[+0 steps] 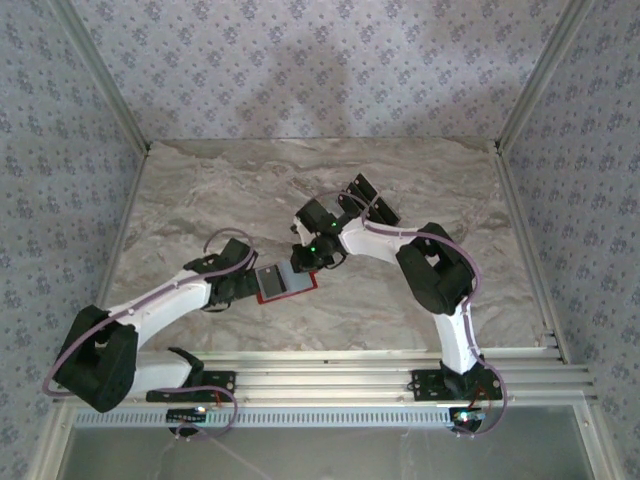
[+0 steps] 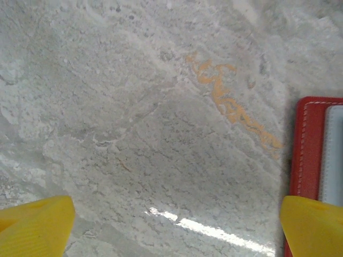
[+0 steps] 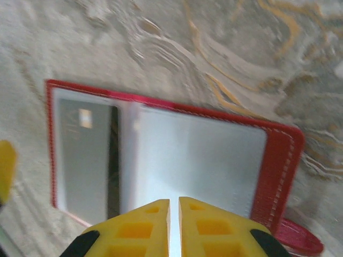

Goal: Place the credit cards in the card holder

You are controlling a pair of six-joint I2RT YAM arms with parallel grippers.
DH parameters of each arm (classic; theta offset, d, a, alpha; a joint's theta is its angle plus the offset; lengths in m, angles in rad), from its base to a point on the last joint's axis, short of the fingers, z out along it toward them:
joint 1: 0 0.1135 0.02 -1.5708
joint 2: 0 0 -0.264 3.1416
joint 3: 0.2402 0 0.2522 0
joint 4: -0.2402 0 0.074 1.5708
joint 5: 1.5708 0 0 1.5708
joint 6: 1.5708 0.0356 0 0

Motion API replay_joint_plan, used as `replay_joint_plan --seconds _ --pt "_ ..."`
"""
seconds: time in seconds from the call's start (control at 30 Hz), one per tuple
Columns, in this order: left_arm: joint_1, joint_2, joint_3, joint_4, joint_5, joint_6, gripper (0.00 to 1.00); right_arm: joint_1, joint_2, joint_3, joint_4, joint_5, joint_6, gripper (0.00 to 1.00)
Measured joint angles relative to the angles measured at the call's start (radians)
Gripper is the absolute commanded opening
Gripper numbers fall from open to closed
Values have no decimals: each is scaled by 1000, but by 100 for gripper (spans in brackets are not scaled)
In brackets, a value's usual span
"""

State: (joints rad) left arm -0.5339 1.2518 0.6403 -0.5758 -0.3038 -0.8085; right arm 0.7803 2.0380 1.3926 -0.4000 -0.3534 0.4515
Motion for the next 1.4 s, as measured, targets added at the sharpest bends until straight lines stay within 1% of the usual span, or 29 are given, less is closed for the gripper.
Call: replay_joint_plan --seconds 0.23,0.53,0.67,1.03,1.4 --pt "-16 74 124 24 28 34 99 0 -18 -67 58 11 6 13" --pt "-105 237 216 84 57 49 99 1 -36 -106 103 24 27 12" --pt "-122 277 223 104 58 49 99 1 -37 -108 106 25 31 11" --pt "-128 353 223 134 66 53 98 1 -37 -108 106 26 38 10" --pt "-129 351 208 142 65 53 98 1 -37 -108 106 26 39 10"
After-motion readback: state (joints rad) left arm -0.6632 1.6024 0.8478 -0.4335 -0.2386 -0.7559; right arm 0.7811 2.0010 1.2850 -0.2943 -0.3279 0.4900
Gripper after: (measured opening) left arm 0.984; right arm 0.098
